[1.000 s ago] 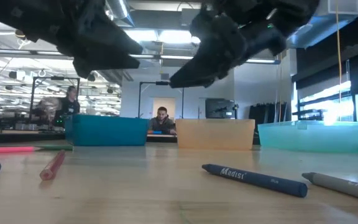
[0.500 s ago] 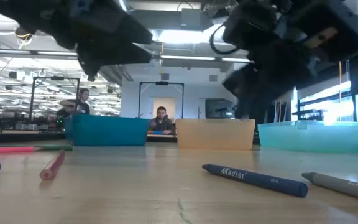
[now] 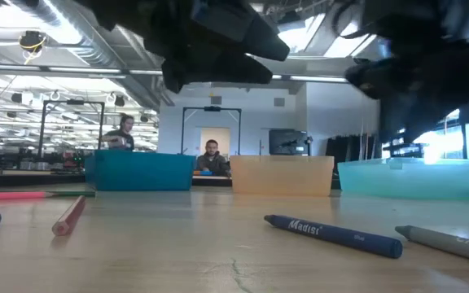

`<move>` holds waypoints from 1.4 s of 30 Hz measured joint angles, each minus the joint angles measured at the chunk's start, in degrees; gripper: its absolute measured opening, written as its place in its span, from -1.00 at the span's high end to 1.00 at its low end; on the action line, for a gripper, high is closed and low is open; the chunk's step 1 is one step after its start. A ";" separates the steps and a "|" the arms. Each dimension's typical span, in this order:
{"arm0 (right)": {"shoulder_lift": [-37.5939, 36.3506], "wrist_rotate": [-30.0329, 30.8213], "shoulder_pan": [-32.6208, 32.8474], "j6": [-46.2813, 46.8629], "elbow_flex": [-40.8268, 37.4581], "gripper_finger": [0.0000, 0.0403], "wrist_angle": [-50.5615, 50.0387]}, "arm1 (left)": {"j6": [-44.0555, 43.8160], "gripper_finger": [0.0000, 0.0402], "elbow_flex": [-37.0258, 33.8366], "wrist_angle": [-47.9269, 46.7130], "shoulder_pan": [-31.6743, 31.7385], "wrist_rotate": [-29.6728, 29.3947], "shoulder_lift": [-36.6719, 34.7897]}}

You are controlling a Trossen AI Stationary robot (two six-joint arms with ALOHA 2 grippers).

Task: Sort crayons/erasers/pens/pencils in bins
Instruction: Put the right gray crayon into the light blue bin

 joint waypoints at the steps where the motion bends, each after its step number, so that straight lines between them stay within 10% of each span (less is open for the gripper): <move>1: -0.88 -0.21 0.61 -0.09 -0.99 0.40 0.61 | -0.68 0.16 1.10 -2.49 -0.01 0.05 -0.03; 12: -2.27 -19.56 2.29 -15.29 -14.24 0.39 34.15 | -1.95 0.16 4.96 -11.45 -1.08 -0.55 -0.15; 33: 17.46 -17.55 1.42 -30.17 6.83 0.40 15.51 | -8.20 0.16 4.94 -21.17 -5.68 -18.42 -6.15; 42: 22.91 -29.09 1.47 -47.59 12.72 0.40 11.93 | -7.85 0.16 4.92 -21.95 -6.69 -26.11 -7.21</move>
